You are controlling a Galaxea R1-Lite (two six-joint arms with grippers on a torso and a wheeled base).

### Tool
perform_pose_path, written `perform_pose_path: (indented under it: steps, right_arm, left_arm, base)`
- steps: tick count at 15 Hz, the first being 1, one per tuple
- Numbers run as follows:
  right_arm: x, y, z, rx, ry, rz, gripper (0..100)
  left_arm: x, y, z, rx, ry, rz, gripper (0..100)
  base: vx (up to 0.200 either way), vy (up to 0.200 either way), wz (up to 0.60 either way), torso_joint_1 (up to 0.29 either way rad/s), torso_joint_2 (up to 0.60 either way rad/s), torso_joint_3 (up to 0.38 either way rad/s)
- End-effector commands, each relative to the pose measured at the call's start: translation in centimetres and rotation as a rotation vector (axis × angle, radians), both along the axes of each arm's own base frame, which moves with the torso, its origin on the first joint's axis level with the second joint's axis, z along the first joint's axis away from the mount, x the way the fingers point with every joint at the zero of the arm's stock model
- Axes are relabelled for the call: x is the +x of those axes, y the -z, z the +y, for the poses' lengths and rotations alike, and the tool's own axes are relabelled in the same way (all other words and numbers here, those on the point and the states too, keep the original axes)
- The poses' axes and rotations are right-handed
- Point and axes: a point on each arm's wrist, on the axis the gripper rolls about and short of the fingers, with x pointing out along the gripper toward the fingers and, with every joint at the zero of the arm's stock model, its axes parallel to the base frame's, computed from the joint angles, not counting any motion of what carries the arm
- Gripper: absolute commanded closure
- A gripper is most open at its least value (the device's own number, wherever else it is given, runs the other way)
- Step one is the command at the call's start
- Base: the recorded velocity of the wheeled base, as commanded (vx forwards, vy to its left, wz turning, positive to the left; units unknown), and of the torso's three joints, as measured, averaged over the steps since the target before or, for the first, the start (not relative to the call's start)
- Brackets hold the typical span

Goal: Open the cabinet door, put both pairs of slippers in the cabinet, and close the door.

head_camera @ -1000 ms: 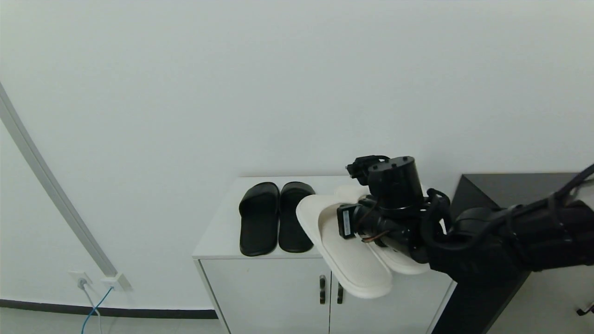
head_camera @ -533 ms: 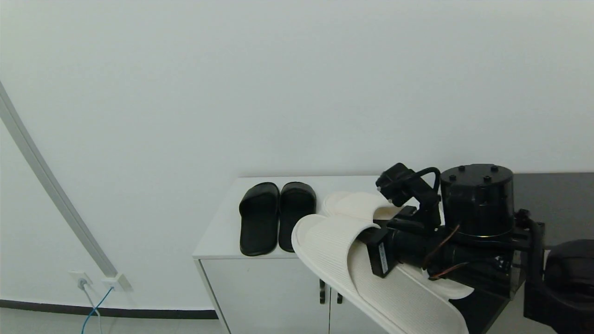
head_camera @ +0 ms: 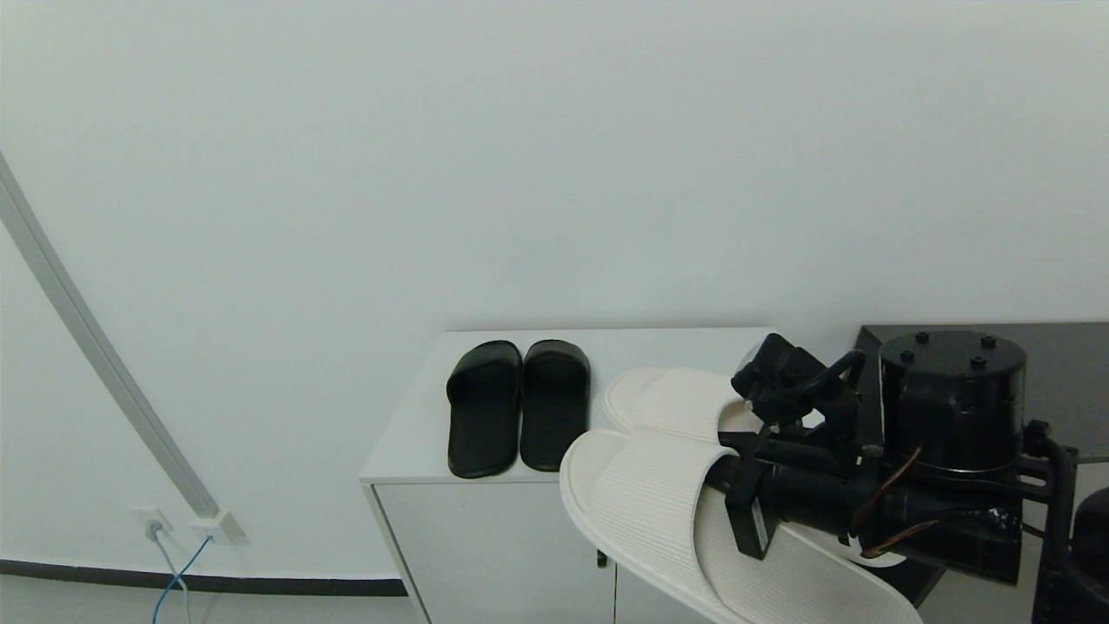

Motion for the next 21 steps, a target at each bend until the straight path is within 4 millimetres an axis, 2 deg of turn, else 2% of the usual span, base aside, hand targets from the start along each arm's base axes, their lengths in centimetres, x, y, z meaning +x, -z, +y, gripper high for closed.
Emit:
perform_pose_path:
  steps: [1, 6, 8, 21]
  right_arm:
    - [-0.1, 0.2, -0.1, -0.004, -0.013, -0.003, 100]
    - [0.4, 0.7, -0.7, -0.003, -0.023, 0.018, 100]
    - [0.8, 1.0, -1.0, -0.006, -0.008, 0.028, 100]
    - [0.4, 1.7, -1.2, -0.015, -0.014, 0.030, 100]
  left_arm:
    - [0.0, 0.0, 0.0, 0.000, -0.001, 0.002, 100]
    - [0.0, 0.0, 0.0, 0.000, -0.001, 0.002, 100]
    - [0.0, 0.0, 0.0, 0.000, -0.001, 0.002, 100]
    - [0.0, 0.0, 0.0, -0.005, -0.001, 0.001, 100]
  base:
    - [-0.200, 0.000, 0.00, 0.007, 0.00, 0.002]
    - [-0.200, 0.000, 0.00, 0.004, 0.00, 0.005]
    - [0.000, 0.000, 0.00, 0.000, 0.00, 0.000]
    - [0.000, 0.000, 0.00, 0.000, 0.00, 0.000]
